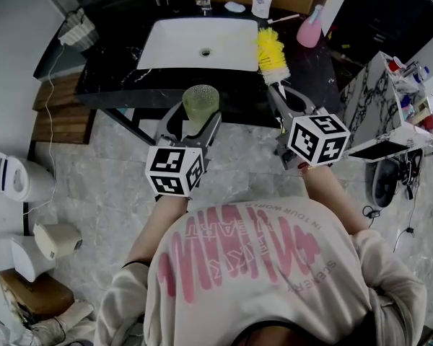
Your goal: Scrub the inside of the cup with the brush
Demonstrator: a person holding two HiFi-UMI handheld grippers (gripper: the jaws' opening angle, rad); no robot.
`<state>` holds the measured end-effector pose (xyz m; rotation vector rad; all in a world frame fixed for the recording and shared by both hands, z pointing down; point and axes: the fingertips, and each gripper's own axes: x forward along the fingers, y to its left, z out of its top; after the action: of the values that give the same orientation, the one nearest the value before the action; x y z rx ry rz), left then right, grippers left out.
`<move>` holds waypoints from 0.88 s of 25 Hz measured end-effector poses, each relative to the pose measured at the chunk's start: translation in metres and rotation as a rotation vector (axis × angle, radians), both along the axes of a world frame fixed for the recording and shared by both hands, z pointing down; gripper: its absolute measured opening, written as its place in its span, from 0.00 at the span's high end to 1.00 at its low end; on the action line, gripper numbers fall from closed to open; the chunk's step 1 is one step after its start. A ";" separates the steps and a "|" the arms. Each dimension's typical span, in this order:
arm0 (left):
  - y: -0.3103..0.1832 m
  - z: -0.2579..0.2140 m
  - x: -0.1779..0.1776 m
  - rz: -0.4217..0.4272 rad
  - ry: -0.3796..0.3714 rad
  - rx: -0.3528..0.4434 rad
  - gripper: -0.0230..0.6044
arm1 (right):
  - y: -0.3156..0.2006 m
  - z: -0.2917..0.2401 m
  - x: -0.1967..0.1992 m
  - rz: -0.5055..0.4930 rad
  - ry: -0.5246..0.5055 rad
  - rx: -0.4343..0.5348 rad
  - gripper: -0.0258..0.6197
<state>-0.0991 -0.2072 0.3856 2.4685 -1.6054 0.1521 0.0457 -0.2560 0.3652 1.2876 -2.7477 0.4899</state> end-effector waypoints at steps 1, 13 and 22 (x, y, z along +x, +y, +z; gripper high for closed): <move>0.000 0.000 0.000 0.000 0.001 0.000 0.43 | 0.000 0.000 0.001 0.004 -0.005 0.000 0.94; 0.002 0.000 0.000 -0.003 0.004 -0.002 0.43 | 0.001 0.005 0.002 0.009 -0.017 -0.025 0.94; 0.004 0.001 -0.004 -0.001 0.006 -0.007 0.43 | 0.000 0.006 0.005 0.028 -0.138 -0.115 0.94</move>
<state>-0.1033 -0.2027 0.3861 2.4611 -1.6010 0.1499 0.0505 -0.2564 0.3708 1.3128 -2.7666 0.7548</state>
